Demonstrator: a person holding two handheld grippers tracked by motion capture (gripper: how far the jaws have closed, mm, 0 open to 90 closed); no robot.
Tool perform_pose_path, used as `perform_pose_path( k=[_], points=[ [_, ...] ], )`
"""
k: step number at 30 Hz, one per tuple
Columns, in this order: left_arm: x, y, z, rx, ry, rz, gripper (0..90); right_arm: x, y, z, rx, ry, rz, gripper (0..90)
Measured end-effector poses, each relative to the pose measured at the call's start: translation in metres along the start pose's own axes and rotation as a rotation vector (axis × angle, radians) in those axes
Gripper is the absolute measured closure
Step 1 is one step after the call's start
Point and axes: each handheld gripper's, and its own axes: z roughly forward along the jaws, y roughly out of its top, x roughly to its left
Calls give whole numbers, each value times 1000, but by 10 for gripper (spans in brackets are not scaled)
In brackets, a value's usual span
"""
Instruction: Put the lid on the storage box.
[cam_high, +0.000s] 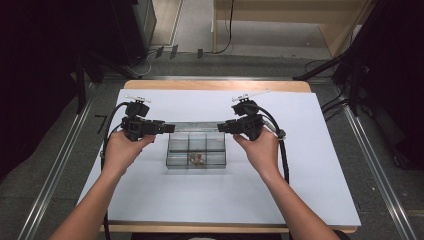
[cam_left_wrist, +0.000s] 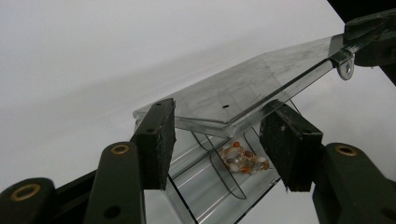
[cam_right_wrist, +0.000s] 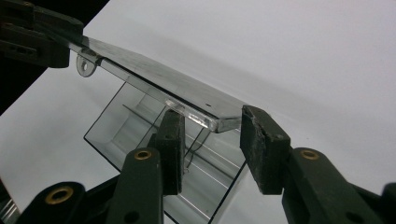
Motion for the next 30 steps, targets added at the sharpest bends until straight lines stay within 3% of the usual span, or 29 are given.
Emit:
perform_pose_path(
  k=[30],
  points=[
    [-5,-21,-2,-7,-7,0,454,5,-18,-1,10,6,-8,607]
  ],
)
